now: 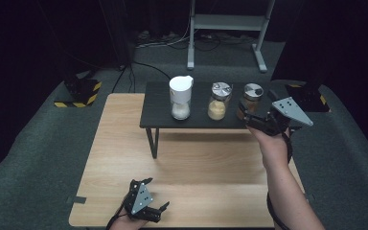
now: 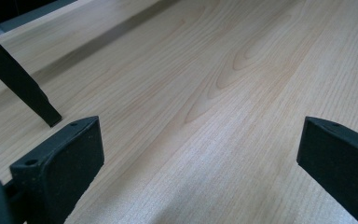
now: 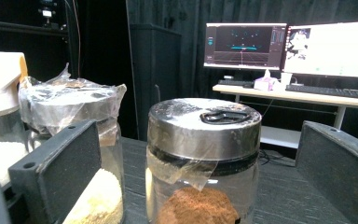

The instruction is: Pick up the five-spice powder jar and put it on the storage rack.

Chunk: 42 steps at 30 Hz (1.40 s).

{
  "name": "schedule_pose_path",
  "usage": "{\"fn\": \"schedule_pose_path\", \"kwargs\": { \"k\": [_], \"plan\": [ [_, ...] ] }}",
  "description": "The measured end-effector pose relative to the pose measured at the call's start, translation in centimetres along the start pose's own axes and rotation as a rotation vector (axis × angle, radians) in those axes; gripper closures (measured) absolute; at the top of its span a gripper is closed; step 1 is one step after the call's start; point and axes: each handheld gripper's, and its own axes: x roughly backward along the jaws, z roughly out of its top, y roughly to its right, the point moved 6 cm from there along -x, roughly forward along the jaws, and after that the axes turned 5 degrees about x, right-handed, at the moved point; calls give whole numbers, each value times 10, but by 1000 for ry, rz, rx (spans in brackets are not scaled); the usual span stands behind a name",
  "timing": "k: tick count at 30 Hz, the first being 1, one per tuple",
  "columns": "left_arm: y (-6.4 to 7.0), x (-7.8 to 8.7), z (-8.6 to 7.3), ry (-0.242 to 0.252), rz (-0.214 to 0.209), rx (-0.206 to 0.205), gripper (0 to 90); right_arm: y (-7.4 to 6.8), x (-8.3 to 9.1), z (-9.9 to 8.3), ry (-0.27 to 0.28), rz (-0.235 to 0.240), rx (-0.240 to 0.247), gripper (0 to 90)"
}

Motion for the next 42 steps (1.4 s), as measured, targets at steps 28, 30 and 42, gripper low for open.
{"fn": "schedule_pose_path", "kwargs": {
  "k": [28,30,42],
  "plan": [
    [0,0,0,-3,9,-1,7,-10,38,-4,15,6,37,0],
    [0,0,0,-3,9,-1,7,-12,42,-4,19,10,39,0],
    [0,0,0,-2,8,3,7,-23,59,-16,-12,30,52,0]
  ]
}}
